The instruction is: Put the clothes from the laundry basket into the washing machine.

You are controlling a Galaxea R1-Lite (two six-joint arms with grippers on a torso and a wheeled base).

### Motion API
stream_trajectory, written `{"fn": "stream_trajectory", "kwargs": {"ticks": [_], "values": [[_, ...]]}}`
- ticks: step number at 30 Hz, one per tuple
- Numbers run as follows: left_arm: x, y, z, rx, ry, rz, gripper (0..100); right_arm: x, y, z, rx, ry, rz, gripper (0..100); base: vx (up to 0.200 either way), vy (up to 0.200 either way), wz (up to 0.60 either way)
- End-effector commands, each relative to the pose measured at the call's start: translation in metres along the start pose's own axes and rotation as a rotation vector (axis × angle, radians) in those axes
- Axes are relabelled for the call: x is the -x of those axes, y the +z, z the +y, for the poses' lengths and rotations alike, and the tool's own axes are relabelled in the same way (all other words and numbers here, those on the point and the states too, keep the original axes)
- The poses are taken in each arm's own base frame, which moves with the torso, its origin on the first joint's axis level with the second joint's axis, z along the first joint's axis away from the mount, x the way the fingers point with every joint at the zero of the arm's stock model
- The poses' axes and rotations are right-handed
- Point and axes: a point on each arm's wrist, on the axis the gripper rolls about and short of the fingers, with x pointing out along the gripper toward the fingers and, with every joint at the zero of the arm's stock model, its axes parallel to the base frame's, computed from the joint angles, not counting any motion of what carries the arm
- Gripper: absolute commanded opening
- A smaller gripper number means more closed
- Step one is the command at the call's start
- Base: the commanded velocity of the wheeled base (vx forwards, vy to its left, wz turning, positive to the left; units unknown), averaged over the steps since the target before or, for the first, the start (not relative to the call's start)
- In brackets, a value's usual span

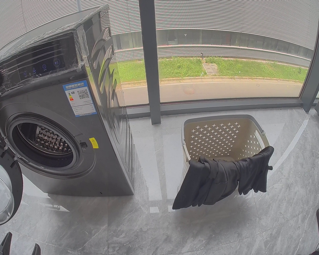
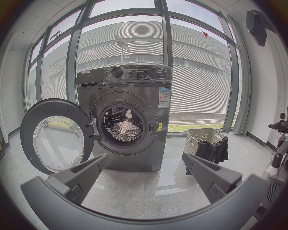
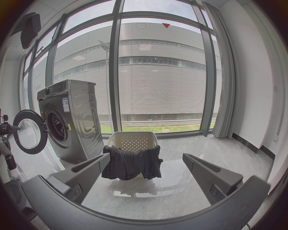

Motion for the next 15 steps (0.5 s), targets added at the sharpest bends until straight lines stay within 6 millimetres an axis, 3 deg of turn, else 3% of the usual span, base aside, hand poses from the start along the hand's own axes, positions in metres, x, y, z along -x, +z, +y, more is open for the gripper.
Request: {"fn": "stream_trajectory", "kwargs": {"ticks": [1, 11, 15], "values": [[0.0000, -0.0053, 0.0001, 0.000, 0.001, 0.001, 100, 0.0000, -0.0052, 0.0000, 0.000, 0.000, 0.001, 100, 0.000, 0.000, 0.00], [0.0000, -0.0051, 0.0001, -0.002, 0.001, -0.001, 100, 0.0000, -0.0052, 0.0000, 0.000, -0.001, 0.001, 100, 0.000, 0.000, 0.00], [0.0000, -0.0051, 0.0001, -0.002, 0.001, -0.001, 100, 0.0000, -0.0052, 0.0000, 0.000, -0.001, 0.001, 100, 0.000, -0.200, 0.00]]}}
